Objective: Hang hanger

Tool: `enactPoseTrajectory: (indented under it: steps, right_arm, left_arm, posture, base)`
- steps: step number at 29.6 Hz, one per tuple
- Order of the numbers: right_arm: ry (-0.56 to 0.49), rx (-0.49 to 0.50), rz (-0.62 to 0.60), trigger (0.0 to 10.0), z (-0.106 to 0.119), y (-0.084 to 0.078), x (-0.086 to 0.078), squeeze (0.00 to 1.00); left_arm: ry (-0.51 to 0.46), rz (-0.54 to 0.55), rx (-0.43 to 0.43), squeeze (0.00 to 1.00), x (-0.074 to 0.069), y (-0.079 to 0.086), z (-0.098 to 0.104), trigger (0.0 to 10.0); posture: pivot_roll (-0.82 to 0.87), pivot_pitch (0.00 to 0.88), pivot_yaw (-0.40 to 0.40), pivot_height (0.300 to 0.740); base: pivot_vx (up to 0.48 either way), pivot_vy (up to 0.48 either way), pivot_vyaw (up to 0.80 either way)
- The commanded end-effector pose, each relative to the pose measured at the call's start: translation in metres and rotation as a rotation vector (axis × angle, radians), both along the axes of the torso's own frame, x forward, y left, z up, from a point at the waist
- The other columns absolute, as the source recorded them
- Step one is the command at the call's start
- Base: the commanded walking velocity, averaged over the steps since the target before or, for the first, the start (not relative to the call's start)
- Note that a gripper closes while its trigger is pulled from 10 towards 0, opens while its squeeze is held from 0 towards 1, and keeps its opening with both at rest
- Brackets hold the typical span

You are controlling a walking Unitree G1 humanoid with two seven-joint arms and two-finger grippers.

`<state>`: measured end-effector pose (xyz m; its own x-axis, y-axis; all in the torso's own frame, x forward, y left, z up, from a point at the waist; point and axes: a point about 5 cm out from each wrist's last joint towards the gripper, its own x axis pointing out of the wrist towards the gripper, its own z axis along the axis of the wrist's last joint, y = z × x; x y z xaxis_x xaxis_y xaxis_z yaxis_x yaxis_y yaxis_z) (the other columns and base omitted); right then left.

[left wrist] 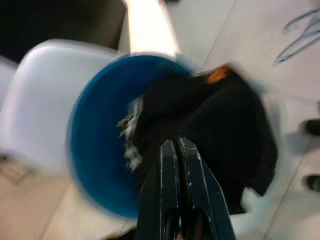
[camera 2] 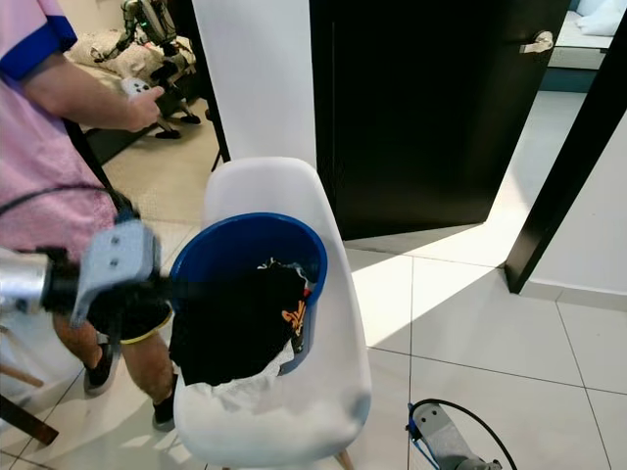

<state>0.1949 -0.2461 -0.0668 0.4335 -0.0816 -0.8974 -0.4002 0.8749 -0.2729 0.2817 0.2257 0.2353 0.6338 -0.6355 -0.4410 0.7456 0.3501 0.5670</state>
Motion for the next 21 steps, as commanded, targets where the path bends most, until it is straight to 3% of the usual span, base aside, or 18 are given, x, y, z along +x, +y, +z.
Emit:
enactPoseTrajectory:
  steps: [1,2,3,4,6,8,9,11,13,14,18,19,21]
  right_arm:
    - [0.009,0.002,0.007,10.0,-0.001,0.002,-0.002,0.00]
    - [0.009,0.002,0.007,10.0,-0.001,0.002,-0.002,0.00]
    - [0.009,0.002,0.007,10.0,-0.001,0.001,-0.002,0.00]
    - [0.009,0.002,0.007,10.0,-0.001,0.001,-0.002,0.00]
    - [0.010,0.002,0.008,10.0,-0.001,0.001,-0.002,0.00]
    - [0.010,0.002,0.008,10.0,-0.001,0.001,-0.002,0.00]
    - [0.010,0.002,0.009,10.0,-0.001,0.001,-0.002,0.00]
    - [0.011,0.002,0.009,10.0,-0.001,0.001,-0.002,0.00]
    - [0.011,0.002,0.009,10.0,-0.001,0.001,-0.002,0.00]
    - [0.011,0.002,0.008,10.0,-0.001,0.001,-0.002,0.00]
    - [0.012,0.002,0.009,10.0,-0.001,0.001,-0.002,0.00]
    - [0.012,0.003,0.009,10.0,-0.001,0.001,-0.002,0.00]
    - [0.012,0.003,0.010,10.0,-0.001,0.001,-0.002,0.00]
  left_arm:
    - [-0.028,0.128,0.025,0.00,0.012,0.011,-0.009,3.8]
    - [-0.028,0.128,0.025,0.00,0.012,0.011,-0.009,3.8]
    - [-0.058,0.239,0.072,0.00,0.021,0.025,-0.014,4.1]
    - [-0.058,0.239,0.072,0.00,0.021,0.025,-0.014,4.1]
    - [-0.048,0.375,0.167,0.00,0.027,0.043,-0.037,5.6]
    - [-0.048,0.375,0.167,0.00,0.027,0.043,-0.037,5.6]
    - [-0.031,0.392,0.193,0.00,0.026,0.045,-0.046,8.7]
    - [0.021,0.373,0.197,0.00,0.023,0.038,-0.069,8.9]
    - [0.021,0.373,0.197,0.00,0.023,0.038,-0.069,8.9]
    - [0.034,0.361,0.198,0.00,0.023,0.032,-0.079,10.0]
    - [0.033,0.318,0.198,0.00,0.025,0.016,-0.095,10.0]
    - [0.021,0.304,0.184,1.00,0.027,0.012,-0.094,10.0]
    - [0.012,0.295,0.175,1.00,0.028,0.010,-0.092,10.0]
  posture:
    - [-0.05,0.046,0.012,0.740]
    - [-0.05,0.046,0.012,0.740]
    - [-0.05,0.047,0.011,0.740]
    - [-0.05,0.047,0.011,0.740]
    - [-0.05,0.049,0.010,0.740]
    - [-0.05,0.049,0.010,0.740]
    - [-0.05,0.052,0.010,0.740]
    - [-0.05,0.054,0.010,0.740]
    - [-0.05,0.054,0.010,0.740]
    - [-0.05,0.054,0.010,0.740]
    - [-0.05,0.056,0.008,0.740]
    - [-0.05,0.056,0.008,0.740]
    - [-0.05,0.056,0.008,0.740]
  base:
    - [0.000,0.000,0.00]
    - [0.000,0.000,0.00]
    - [0.000,0.000,0.00]
    - [0.000,0.000,0.00]
    - [0.000,0.000,0.00]
    - [0.000,0.000,0.00]
    - [0.000,0.000,0.00]
    - [0.000,0.000,0.00]
    - [0.000,0.000,0.00]
    - [0.000,0.000,0.00]
    - [0.000,0.000,0.00]
    - [0.000,0.000,0.00]
    - [0.000,0.000,0.00]
